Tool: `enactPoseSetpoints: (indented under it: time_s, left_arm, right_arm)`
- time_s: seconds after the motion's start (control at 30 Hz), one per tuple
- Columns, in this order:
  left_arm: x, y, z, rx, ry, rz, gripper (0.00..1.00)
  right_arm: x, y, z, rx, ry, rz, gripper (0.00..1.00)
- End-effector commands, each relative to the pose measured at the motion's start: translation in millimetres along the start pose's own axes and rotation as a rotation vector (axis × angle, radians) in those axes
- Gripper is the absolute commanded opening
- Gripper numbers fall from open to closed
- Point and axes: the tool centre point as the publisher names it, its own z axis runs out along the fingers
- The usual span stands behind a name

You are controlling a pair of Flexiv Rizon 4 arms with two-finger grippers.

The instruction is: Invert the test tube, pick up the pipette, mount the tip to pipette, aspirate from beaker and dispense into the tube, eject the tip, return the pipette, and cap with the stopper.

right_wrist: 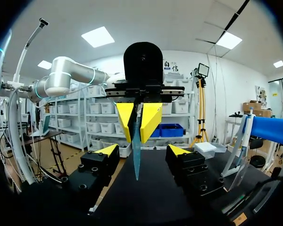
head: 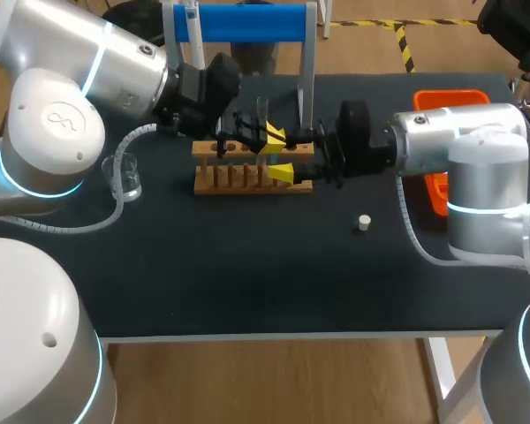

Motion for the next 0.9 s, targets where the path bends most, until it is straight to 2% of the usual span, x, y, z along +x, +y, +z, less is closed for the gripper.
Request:
enactPoseSetpoints:
  time_s: [0.03,0.17,0.67,0.77,0.9]
  left_arm:
    - [0.2,-0.3,-0.7,-0.002,0.002,-0.001,0.00]
    - [0.2,-0.3,-0.7,-0.002,0.002,-0.001,0.00]
    - [0.2,-0.3,-0.7,-0.002,0.002,-0.001,0.00]
    - [0.2,-0.3,-0.7,-0.002,0.002,-0.001,0.00]
    - [0.2,-0.3,-0.7,-0.002,0.002,-0.001,0.00]
  right_arm:
    - [-2.5,-0.7,3.2,0.002,0.006,0.001,0.49]
    - [-2.1,-0.4,4.8,0.004,0.013,0.002,0.45]
    - [0.3,0.1,8.9,-0.003,0.024,0.010,0.42]
    - [1.2,0.5,8.9,-0.005,0.025,0.010,0.36]
    - [2.2,1.4,8.5,-0.008,0.027,0.011,0.22]
